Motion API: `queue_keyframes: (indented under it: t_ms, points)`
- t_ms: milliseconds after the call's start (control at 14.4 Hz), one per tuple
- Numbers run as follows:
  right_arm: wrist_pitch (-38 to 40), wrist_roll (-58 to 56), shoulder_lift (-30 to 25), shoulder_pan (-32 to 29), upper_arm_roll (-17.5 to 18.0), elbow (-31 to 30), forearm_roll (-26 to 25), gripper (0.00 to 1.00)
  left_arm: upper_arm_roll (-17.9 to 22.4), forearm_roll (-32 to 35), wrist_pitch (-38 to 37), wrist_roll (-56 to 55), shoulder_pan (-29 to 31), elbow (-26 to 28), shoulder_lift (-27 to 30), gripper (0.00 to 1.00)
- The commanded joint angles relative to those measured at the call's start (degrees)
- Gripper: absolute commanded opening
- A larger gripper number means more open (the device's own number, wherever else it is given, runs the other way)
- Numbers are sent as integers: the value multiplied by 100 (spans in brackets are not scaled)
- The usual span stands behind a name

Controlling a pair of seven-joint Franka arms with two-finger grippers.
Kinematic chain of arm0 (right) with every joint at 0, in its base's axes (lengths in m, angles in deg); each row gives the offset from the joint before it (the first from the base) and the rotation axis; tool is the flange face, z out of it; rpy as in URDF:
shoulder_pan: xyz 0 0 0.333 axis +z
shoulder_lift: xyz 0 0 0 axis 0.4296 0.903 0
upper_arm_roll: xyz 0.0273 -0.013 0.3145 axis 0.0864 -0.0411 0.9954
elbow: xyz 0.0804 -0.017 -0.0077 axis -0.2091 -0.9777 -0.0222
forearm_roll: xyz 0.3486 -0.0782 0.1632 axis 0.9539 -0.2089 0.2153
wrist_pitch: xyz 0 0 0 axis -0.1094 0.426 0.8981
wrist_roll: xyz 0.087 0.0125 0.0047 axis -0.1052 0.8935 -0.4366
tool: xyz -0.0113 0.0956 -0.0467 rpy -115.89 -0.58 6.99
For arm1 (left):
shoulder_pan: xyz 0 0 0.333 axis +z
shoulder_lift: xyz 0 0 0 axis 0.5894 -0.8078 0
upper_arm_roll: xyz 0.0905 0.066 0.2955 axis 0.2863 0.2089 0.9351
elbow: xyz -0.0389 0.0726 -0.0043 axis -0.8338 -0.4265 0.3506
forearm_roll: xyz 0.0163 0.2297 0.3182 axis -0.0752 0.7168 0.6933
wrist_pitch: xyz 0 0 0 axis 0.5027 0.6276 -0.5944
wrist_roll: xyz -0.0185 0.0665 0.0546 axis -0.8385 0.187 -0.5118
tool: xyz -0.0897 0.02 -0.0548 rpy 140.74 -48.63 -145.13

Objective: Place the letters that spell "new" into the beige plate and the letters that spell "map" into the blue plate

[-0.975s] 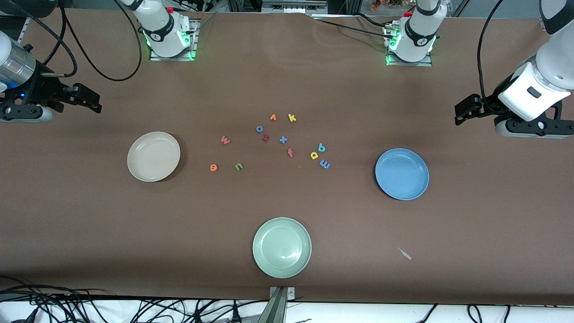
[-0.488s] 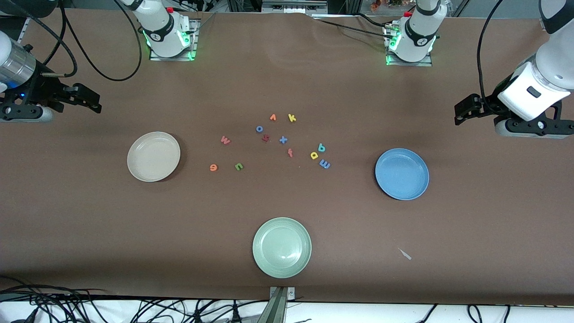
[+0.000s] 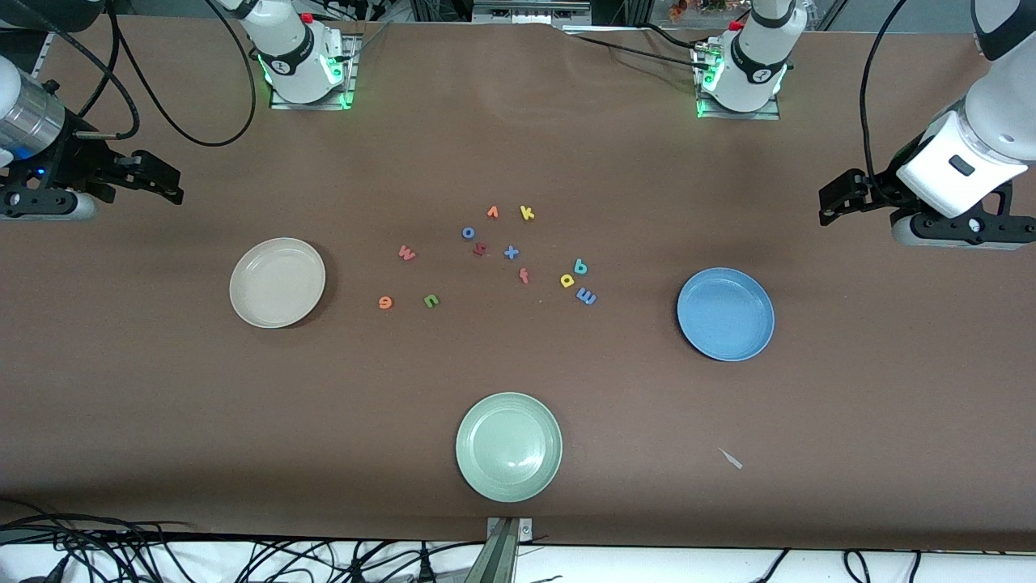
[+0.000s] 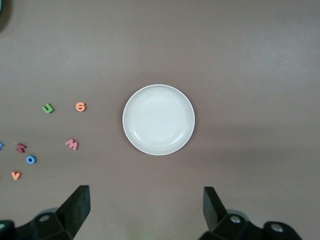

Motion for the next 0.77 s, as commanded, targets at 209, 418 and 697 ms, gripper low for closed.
queue_keyframes:
  t_ms: [209,418,697]
  points:
    - [122,-80,-112,-2,17,-89,-73,100,-36,88,-160,82,-29,-195,-63,100]
    - [140,-80,-104,7,35,-80,-73,100,-27,97,-143,91,-29,-195,-71,100]
    - [122,-71,-104,7,35,-80,-82,100,-27,97,-125,91,-37,-195,-71,100]
